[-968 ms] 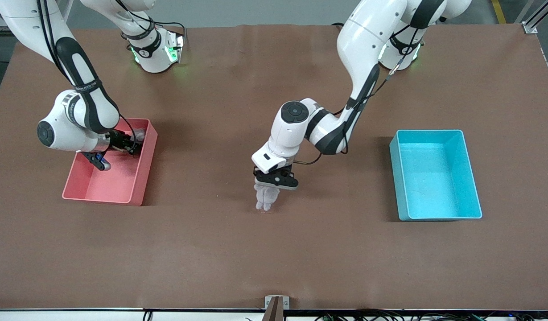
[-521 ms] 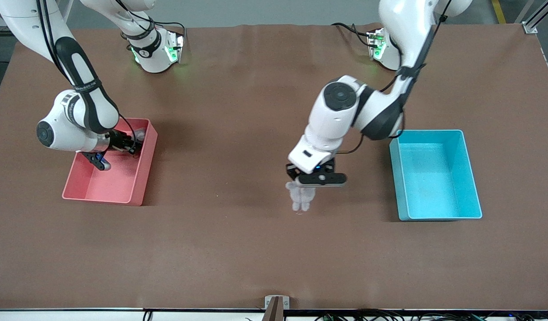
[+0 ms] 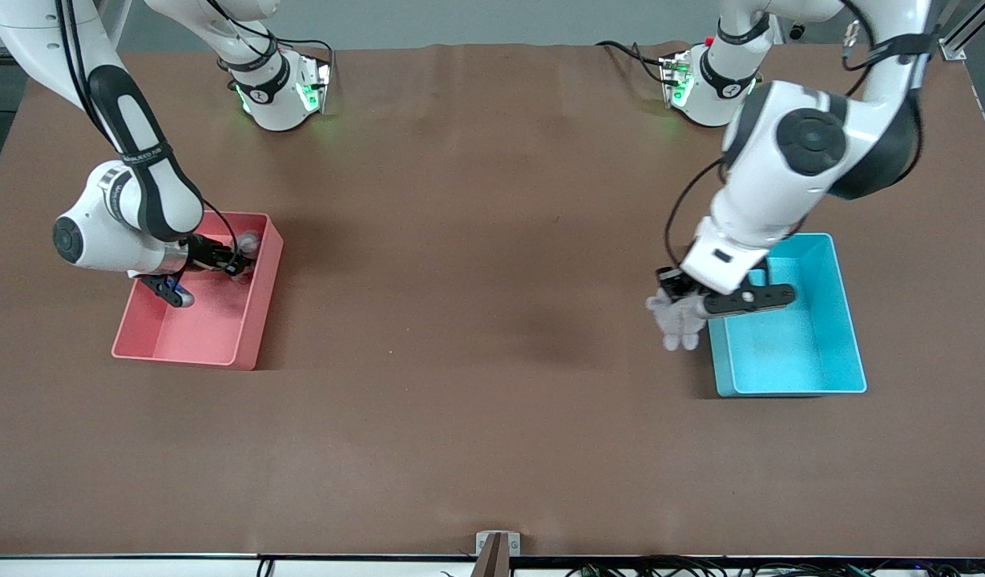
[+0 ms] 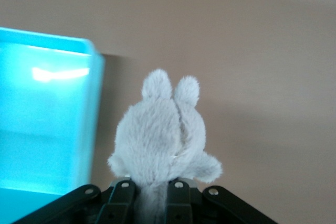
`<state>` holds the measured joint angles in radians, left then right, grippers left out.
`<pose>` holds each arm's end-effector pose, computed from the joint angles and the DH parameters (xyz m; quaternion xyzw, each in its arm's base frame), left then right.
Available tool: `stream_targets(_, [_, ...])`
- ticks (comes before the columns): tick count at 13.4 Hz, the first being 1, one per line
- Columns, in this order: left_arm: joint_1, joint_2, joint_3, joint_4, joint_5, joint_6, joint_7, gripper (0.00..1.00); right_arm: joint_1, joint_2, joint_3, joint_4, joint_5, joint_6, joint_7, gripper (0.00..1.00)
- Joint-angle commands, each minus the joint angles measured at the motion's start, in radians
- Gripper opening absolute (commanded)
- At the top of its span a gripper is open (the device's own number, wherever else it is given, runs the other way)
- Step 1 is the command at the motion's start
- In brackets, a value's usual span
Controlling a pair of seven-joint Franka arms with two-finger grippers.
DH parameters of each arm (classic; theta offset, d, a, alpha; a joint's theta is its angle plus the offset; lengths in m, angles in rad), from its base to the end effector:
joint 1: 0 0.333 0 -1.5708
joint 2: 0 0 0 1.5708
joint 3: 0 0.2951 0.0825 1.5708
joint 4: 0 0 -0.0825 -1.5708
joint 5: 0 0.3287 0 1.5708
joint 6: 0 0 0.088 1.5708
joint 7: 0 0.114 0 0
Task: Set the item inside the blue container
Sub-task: 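Carry the plush over the blue box with the left gripper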
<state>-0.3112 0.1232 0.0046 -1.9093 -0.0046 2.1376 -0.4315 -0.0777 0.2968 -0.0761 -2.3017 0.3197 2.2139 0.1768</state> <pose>0.5230 -0.1659 0.4390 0.9966 0.0634 0.0484 0.0205 0.4426 -0.0575 0.2147 -0.9377 0.2765 0.1882 0.0936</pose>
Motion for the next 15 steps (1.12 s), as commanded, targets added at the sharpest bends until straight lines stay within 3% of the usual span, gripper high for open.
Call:
stream_targets(1, [0.124,-0.091,-0.009,-0.151,-0.021,0.010,0.127,0.16,-0.017,-0.001,0.007,0.071,-0.017,-0.068,-0.023,0.02])
stream_targets(5, [0.276,-0.036,-0.006,-0.172,-0.012,0.027,0.240,0.16,-0.028,-0.002,0.006,0.200,-0.086,-0.204,-0.022,0.02])
stream_targets(11, [0.337,0.134,-0.002,-0.151,0.014,0.123,0.260,0.16,-0.011,-0.002,0.009,0.396,-0.090,-0.422,0.056,0.01])
stream_targets(15, [0.350,0.228,-0.002,-0.148,0.015,0.194,0.261,0.17,0.134,-0.002,0.013,0.479,-0.071,-0.476,0.327,0.01])
